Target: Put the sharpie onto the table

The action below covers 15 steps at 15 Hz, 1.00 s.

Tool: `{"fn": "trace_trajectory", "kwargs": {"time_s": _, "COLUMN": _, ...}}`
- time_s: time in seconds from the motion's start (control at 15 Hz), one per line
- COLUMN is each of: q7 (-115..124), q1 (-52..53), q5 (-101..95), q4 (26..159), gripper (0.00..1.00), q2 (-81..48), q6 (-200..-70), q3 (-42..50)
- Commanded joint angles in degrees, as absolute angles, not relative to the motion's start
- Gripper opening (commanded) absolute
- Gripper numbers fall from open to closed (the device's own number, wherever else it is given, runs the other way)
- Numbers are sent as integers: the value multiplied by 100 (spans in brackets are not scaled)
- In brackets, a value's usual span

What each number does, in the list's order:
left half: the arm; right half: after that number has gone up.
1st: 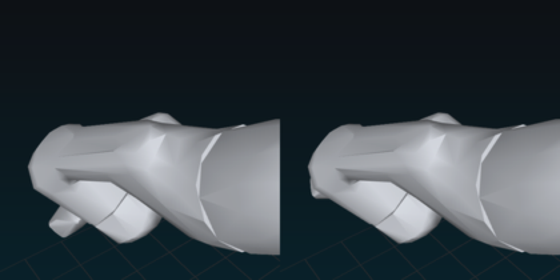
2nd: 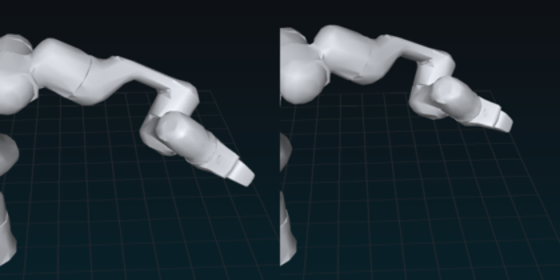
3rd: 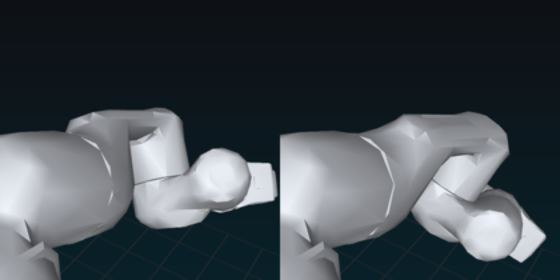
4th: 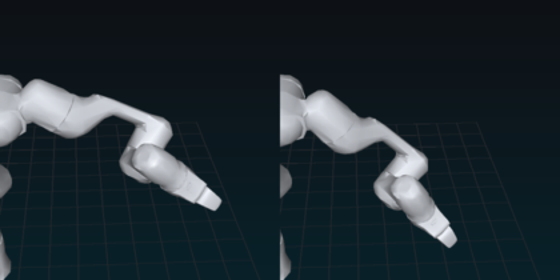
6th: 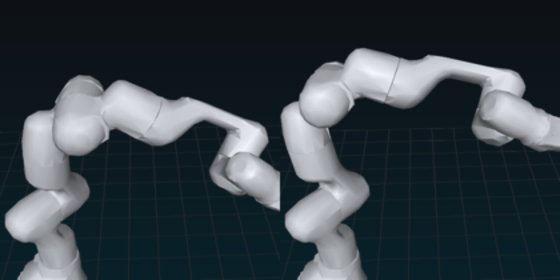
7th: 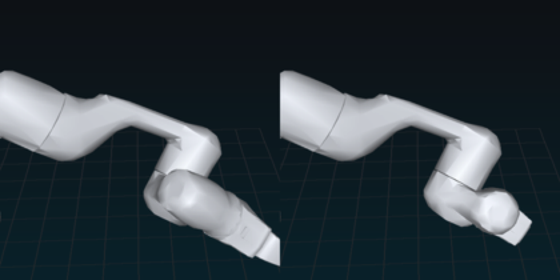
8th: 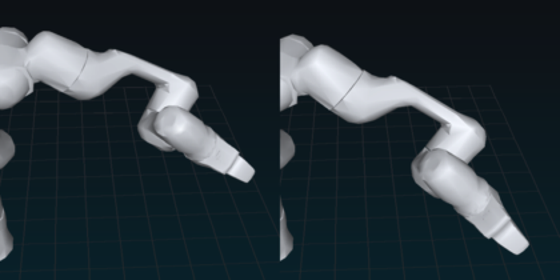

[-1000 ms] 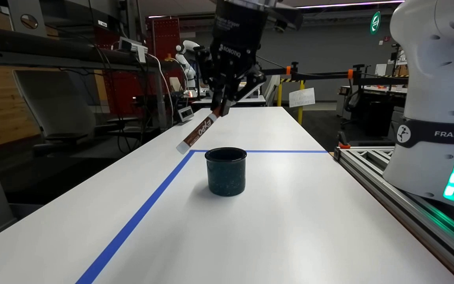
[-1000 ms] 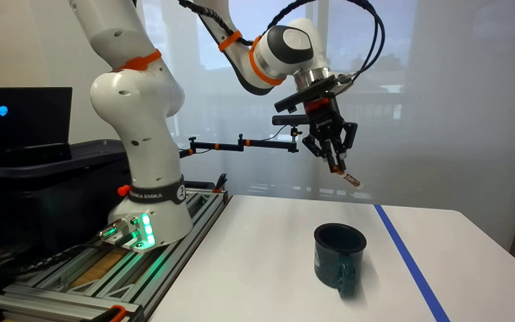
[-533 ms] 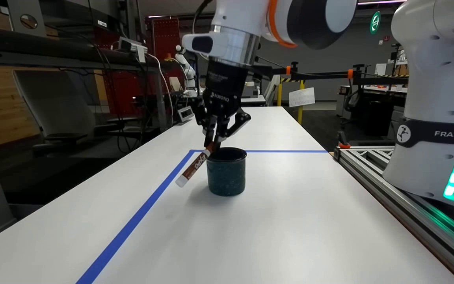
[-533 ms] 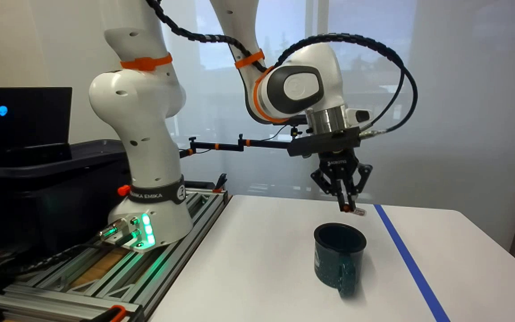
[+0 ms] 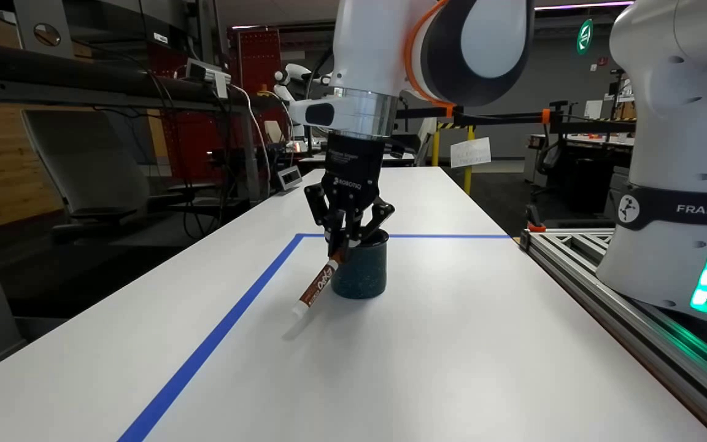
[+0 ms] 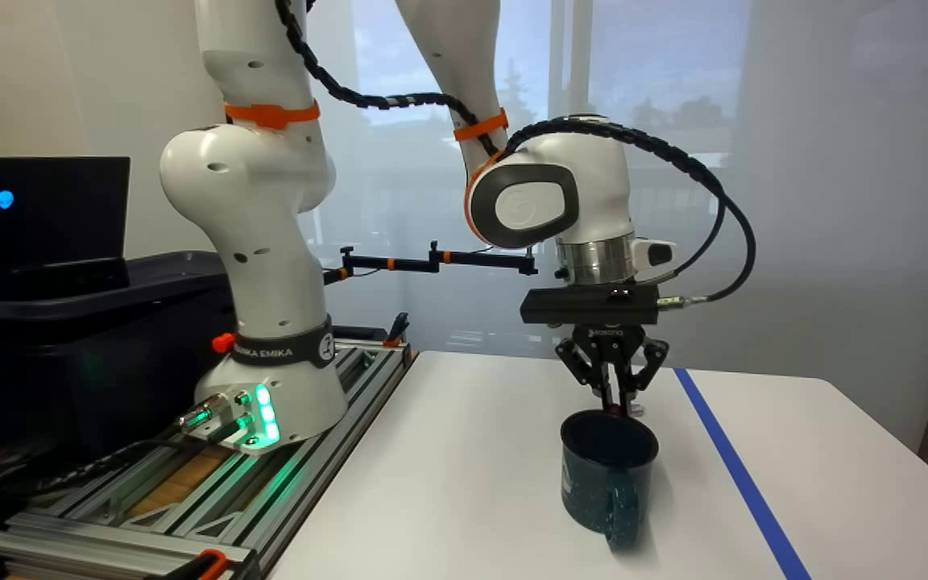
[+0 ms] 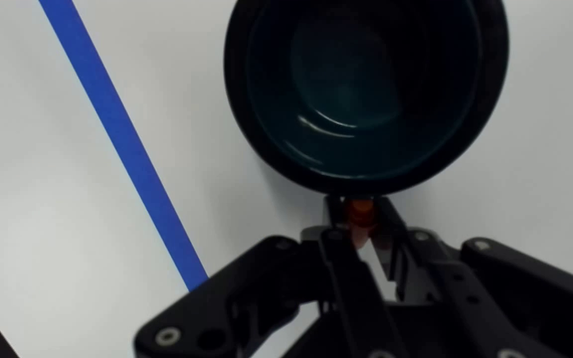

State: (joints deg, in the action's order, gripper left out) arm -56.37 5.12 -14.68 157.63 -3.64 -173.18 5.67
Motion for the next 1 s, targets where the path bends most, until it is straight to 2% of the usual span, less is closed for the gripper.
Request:
{"fn": "trace_trajectory", "kwargs": {"time_s": 0.0, "q7": -6255, "q1": 357, "q5": -985, "q4": 15754, "gripper": 5, "q2": -317, "q6": -17100, "q3": 435}}
{"fn": "trace_trajectory", "kwargs": {"time_s": 0.4, "q7": -5492, "q1": -50, "q5": -2279, "q4": 15256, "gripper": 5, "q2": -358, "q6": -15776, "q3": 506}}
{"fn": "trace_trajectory", "kwargs": {"time_s": 0.93, "q7": -5504, "q1": -134, "q5": -2527, "q4": 14826, "gripper": 5, "q2": -757, "q6": -15620, "q3": 388}}
